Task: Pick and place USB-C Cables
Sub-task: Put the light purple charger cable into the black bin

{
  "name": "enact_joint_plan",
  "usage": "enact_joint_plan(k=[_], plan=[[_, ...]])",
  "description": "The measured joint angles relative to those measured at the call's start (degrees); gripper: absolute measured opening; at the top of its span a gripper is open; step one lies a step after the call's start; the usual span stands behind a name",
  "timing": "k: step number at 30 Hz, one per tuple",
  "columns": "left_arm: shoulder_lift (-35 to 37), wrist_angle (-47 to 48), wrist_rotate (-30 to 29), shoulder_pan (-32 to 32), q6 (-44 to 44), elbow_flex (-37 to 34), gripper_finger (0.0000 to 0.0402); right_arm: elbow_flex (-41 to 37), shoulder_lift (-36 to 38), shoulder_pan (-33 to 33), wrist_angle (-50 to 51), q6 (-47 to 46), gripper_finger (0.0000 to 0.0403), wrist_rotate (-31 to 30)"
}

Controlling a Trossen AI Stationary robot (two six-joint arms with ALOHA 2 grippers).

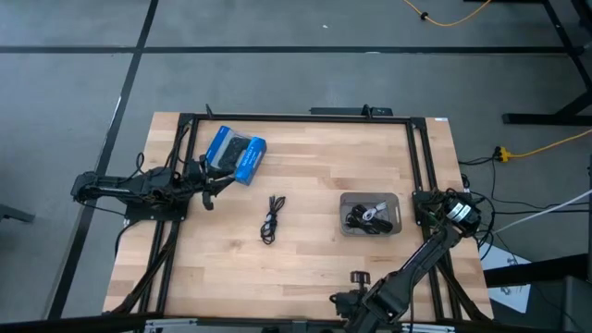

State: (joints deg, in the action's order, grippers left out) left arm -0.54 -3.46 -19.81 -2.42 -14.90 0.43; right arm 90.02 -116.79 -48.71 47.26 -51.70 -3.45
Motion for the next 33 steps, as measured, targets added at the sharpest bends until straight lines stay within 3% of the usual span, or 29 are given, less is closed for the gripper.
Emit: enact_joint_plan(k=[2,6,10,17,26,33], plan=[[0.0,0.0,0.0,0.0,0.0,0.0,0.0131,0.1,0.0,0.1,0.4,0.7,0.0064,-0.3],[0.0,0.0,0.0,0.0,0.0,0.0,0.0131,-1.0,0.1,1.0,5.0,-7.5,0.0077,1.4],[0.0,0.0,0.0,0.0,0.0,0.0,0.0131,-4.9,0.1,1.4,6.1,-12.4,0.0112,5.5],[0.0,0.0,0.0,0.0,0.0,0.0,0.0131,-8.5,0.1,1.6,4.2,-12.0,0.0167,7.9],[0.0,0.0,0.0,0.0,0.0,0.0,0.0131,-11.0,0.1,1.6,0.0,-10.7,0.0158,8.2],[0.0,0.0,0.0,0.0,0.0,0.0,0.0131,-13.2,0.6,1.7,-1.3,-13.2,0.0112,8.2]])
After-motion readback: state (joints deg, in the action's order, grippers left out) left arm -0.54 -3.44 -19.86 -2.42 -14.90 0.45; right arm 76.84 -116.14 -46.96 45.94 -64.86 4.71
